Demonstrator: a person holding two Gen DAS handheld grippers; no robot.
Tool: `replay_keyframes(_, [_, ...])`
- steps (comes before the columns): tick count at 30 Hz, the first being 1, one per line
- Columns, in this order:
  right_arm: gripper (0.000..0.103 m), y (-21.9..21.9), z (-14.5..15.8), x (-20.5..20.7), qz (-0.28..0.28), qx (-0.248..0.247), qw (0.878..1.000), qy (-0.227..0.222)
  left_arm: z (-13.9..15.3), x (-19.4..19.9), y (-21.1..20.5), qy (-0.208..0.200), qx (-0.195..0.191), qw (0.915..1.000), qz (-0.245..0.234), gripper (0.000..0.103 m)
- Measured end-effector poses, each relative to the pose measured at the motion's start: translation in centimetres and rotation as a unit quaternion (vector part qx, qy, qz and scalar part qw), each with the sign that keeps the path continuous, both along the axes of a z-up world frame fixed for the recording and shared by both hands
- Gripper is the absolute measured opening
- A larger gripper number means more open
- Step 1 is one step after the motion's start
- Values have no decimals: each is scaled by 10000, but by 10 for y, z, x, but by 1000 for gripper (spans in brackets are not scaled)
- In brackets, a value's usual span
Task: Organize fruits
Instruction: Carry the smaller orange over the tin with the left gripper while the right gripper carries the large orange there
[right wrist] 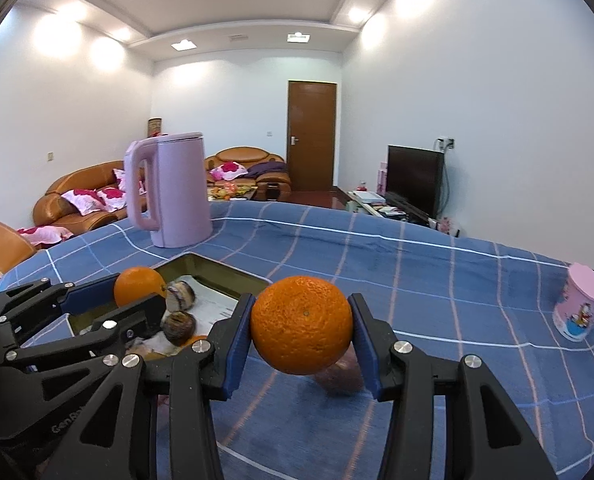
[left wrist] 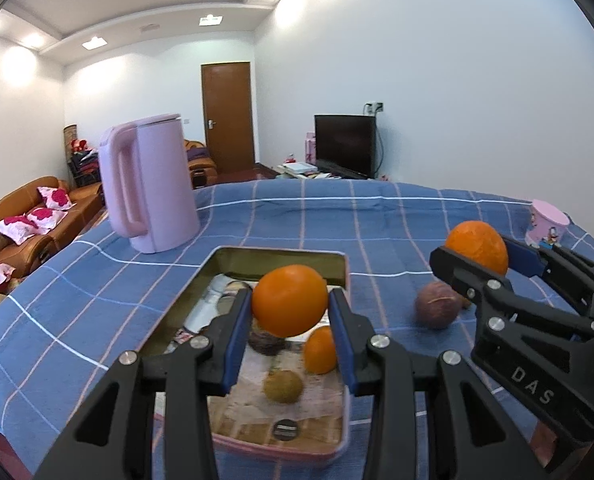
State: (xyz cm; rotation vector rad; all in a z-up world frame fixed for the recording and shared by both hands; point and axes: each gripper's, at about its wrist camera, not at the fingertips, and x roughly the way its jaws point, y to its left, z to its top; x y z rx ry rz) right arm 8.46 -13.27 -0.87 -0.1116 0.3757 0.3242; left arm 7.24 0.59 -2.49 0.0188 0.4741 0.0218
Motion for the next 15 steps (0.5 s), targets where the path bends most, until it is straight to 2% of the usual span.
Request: replay_keyframes(15, [49, 46, 1, 19, 453, -101, 9989, 97, -8, 9, 36, 139, 3, 9992, 372, 40])
